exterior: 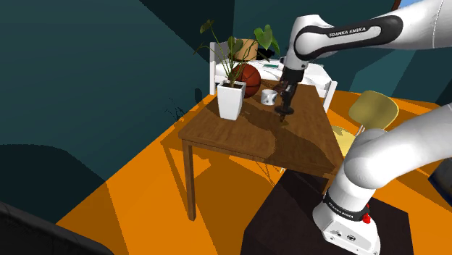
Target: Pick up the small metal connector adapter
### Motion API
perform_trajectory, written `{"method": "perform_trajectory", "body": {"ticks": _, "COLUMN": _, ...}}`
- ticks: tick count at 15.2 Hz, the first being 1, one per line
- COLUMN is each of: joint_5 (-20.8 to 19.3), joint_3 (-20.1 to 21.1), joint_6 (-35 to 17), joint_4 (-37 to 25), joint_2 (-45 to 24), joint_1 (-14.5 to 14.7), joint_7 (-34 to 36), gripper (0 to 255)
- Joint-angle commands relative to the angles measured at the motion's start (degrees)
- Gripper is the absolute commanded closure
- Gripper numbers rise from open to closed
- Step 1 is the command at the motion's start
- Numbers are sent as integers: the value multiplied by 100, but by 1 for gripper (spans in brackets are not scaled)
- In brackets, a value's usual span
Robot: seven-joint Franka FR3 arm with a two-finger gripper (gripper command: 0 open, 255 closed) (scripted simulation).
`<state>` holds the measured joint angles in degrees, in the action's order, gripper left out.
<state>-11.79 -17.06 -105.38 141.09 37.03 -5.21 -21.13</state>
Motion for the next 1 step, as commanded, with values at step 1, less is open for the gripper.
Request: {"method": "perform_trajectory", "body": {"ticks": 1, "joint_5": 12, "joint_3": 16, "joint_6": 47, "joint_4": -43, "joint_2": 2, "joint_1": 7, "joint_7": 9, "gripper": 255}}
